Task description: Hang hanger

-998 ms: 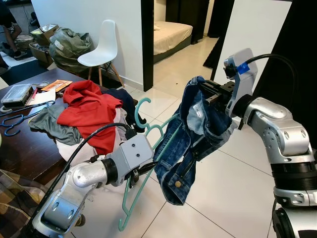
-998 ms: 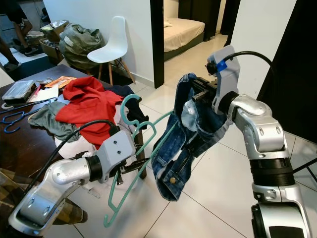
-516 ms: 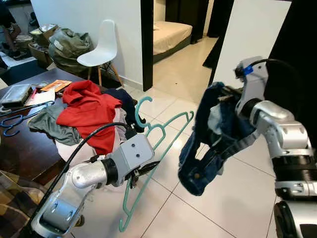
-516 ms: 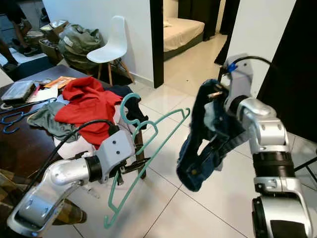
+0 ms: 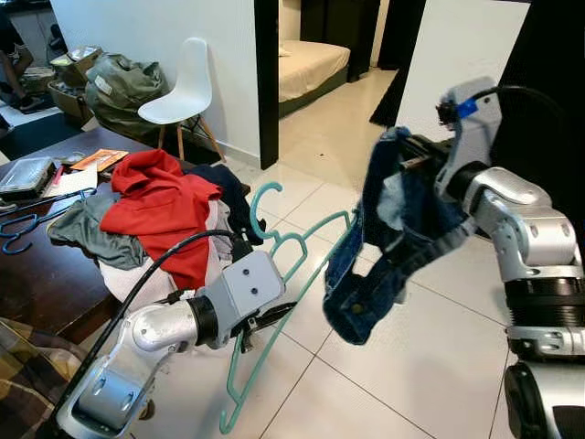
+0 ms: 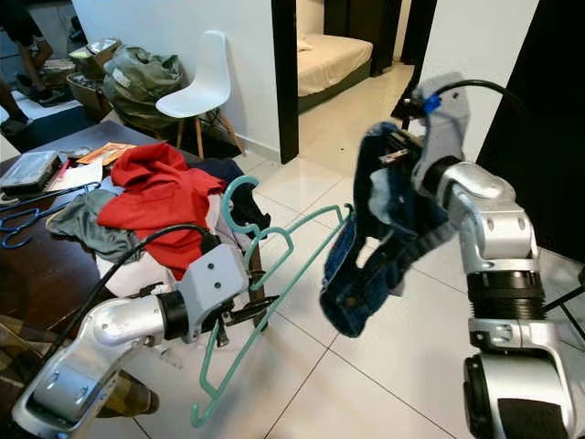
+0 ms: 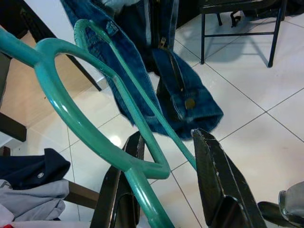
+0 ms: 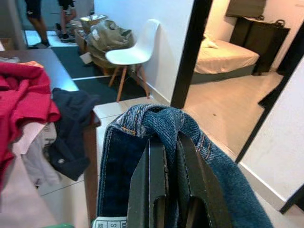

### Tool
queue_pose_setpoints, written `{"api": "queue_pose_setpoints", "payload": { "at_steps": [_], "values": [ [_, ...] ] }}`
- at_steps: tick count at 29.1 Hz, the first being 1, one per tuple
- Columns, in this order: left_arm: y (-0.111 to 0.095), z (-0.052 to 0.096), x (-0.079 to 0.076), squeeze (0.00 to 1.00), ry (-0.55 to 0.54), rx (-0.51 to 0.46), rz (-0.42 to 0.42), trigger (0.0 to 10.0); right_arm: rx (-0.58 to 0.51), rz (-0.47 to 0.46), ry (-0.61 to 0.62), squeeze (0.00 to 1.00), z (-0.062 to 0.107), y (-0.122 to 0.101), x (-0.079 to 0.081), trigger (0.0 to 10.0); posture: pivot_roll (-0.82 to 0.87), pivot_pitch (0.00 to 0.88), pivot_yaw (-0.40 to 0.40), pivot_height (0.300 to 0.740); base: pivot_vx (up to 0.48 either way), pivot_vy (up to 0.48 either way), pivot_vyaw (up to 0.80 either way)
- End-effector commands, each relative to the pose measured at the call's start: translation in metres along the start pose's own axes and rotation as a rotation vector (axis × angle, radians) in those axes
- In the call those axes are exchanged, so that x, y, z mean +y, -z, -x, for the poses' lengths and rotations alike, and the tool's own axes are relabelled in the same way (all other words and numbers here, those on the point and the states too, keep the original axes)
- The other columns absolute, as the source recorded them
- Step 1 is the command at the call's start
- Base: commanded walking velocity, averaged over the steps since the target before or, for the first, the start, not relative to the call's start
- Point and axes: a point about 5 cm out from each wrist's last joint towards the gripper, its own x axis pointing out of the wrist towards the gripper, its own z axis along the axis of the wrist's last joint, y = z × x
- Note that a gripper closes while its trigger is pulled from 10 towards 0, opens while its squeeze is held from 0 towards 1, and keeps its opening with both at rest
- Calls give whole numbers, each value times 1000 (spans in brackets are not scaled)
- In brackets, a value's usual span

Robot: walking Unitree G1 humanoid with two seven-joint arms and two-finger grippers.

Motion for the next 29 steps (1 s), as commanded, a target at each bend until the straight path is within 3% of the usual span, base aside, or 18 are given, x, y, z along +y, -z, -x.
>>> {"api": "queue_pose_setpoints", "payload": {
  "at_steps": [1, 8, 10, 12, 15, 20, 27, 29],
  "values": [
    [-4, -1, -2, 0, 15, -16, -3, 10000, -25, -3, -15, 0, 0, -5, 3, 10000, -60, 0, -12, 740, 0, 0, 0],
    [-5, -1, -3, 0, 22, -21, -2, 10000, -5, 3, -4, 0, -3, 0, 2, 10000, -52, 0, -18, 740, 0, 0, 0],
    [-7, -1, -6, 0, 29, -26, -2, 10000, 40, 43, 52, 0, -4, 8, -8, 10000, -39, 0, -25, 740, 0, 0, 0],
    [-7, -1, -6, 0, 29, -26, -2, 10000, 40, 43, 52, 0, -4, 8, -8, 10000, -39, 0, -25, 740, 0, 0, 0],
    [-7, -1, -8, 0, 37, -28, 0, 10000, 100, 100, 150, 0, 1, 15, -31, 10000, -36, 0, -24, 740, 0, 0, 0],
    [-8, -2, -10, 0, 47, -34, 2, 10000, 102, 109, 175, 0, 3, 13, -38, 10000, -37, 0, -23, 740, 0, 0, 0],
    [-9, -4, -10, 0, 55, -40, 2, 10000, 70, 96, 169, 0, 4, 5, -40, 10000, -41, 0, -17, 740, 0, 0, 0],
    [-9, -5, -11, 0, 59, -41, 4, 10000, 28, 54, 111, 0, 1, -2, -31, 10000, -47, 0, -13, 740, 0, 0, 0]
  ]
}}
